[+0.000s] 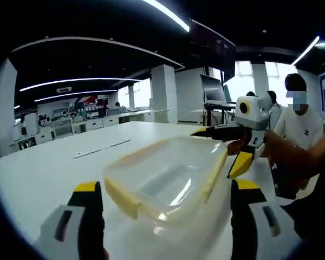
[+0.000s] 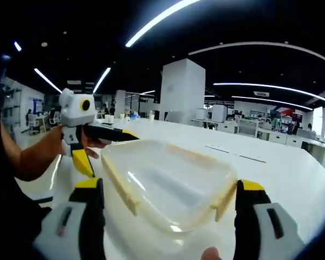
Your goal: Snap each plastic latch of the storage box into its locked position after aligning the lid with the box until every specified latch is closed and the lid sits flush.
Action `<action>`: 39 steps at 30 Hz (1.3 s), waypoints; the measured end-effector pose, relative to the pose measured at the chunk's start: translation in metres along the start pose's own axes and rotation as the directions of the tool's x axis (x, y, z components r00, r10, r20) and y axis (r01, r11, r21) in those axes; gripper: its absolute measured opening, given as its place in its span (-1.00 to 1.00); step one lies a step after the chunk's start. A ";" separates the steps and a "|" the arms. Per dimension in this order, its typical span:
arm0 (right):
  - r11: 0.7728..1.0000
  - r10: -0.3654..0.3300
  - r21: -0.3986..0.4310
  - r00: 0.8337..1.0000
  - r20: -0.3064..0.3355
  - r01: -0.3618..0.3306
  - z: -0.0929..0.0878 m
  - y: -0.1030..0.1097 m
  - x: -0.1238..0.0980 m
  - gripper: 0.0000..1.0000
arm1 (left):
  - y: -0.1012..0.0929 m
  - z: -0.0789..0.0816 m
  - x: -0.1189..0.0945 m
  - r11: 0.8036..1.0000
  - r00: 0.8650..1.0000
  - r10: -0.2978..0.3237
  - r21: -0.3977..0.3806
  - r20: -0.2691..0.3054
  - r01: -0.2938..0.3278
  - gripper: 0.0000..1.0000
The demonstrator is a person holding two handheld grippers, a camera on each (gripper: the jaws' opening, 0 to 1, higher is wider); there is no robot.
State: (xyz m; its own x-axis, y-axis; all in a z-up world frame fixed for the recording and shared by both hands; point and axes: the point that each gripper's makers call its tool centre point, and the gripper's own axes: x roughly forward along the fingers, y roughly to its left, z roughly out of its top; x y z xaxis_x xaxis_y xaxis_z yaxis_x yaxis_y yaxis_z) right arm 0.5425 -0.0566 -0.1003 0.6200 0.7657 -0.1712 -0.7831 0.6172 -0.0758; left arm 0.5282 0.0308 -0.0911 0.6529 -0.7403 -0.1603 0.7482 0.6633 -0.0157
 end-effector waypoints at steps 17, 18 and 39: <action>1.000 -0.028 0.009 0.999 0.024 0.028 -0.004 0.000 0.001 0.90 | 0.011 -0.003 0.005 0.999 0.998 0.037 0.036 0.045 -0.039 0.67; 1.000 -0.028 0.009 0.999 0.025 0.028 -0.004 0.001 0.001 0.90 | 0.011 -0.004 0.006 0.998 0.998 0.037 0.039 0.043 -0.039 0.66; 0.998 -0.048 -0.026 0.998 0.036 0.049 -0.011 0.005 0.004 0.90 | 0.011 -0.003 0.013 0.998 0.981 0.044 0.045 0.189 -0.054 0.69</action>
State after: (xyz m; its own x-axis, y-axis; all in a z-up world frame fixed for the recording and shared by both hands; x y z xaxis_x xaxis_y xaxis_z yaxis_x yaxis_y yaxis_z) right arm 0.5408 -0.0526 -0.1120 0.6580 0.7414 -0.1315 -0.7530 0.6489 -0.1091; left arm 0.5445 0.0293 -0.0963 0.6960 -0.7175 0.0283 0.7165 0.6965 0.0378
